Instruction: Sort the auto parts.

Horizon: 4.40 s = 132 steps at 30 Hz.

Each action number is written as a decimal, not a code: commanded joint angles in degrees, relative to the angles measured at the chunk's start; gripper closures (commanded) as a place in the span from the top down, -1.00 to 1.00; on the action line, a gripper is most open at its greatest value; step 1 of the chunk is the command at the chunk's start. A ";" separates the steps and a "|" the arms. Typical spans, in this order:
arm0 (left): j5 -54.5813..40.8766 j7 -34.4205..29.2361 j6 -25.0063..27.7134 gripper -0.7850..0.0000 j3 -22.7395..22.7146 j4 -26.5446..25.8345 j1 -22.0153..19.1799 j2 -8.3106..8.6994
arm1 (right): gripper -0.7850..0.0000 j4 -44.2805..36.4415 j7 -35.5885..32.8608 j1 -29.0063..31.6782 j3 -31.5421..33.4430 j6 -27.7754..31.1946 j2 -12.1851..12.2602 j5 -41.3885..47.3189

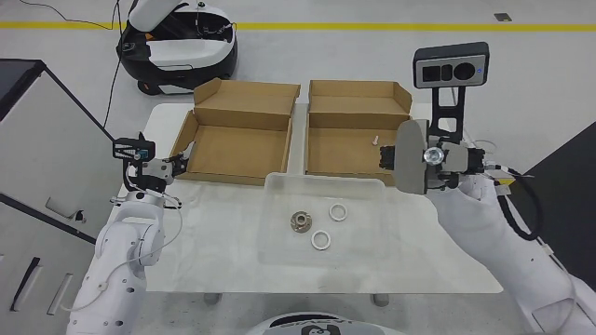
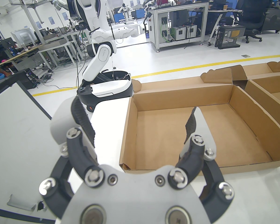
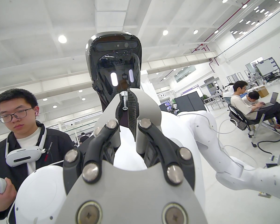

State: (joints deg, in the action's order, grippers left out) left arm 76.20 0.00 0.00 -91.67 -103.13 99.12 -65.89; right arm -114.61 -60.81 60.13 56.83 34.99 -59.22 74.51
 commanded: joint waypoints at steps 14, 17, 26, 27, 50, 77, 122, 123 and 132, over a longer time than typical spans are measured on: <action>0.00 0.00 0.00 1.00 0.00 0.00 0.00 0.00 | -1.00 5.70 10.25 1.08 17.31 -27.34 3.31 -33.55; 0.00 0.00 0.00 1.00 0.00 0.00 0.00 0.00 | -1.00 6.71 8.83 0.18 19.55 -33.35 4.18 -43.42; 0.00 0.00 0.00 1.00 0.00 0.00 0.00 0.00 | -1.00 10.17 3.74 -6.71 17.30 -47.82 6.02 -76.73; 0.00 0.00 0.00 1.00 0.00 0.00 0.00 0.00 | -1.00 10.52 2.75 -7.82 16.42 -47.87 6.03 -78.53; 0.00 0.00 0.00 1.00 0.00 0.00 0.00 0.00 | -1.00 31.61 -11.31 -35.04 -14.20 -35.52 -0.23 -104.69; 0.00 0.00 0.00 1.00 0.00 0.00 0.00 0.00 | -1.00 51.63 -27.19 -42.05 -33.18 -19.34 -9.23 -102.81; 0.00 0.00 0.00 1.00 0.00 0.00 0.00 0.00 | -1.00 81.14 -15.09 -41.49 -44.26 -23.68 -21.82 -104.47; 0.00 0.00 0.00 1.00 0.00 0.00 0.00 0.00 | -1.00 81.54 -14.79 -41.34 -44.21 -23.64 -22.00 -104.60; 0.00 0.00 0.00 1.00 0.00 0.00 0.00 0.00 | -1.00 85.06 -13.43 -40.56 -43.58 -23.77 -23.43 -105.60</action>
State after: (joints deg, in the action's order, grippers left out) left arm 76.20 0.00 0.00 -91.67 -103.13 99.12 -65.89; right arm -29.81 -74.24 19.50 13.21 11.09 -82.51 -30.95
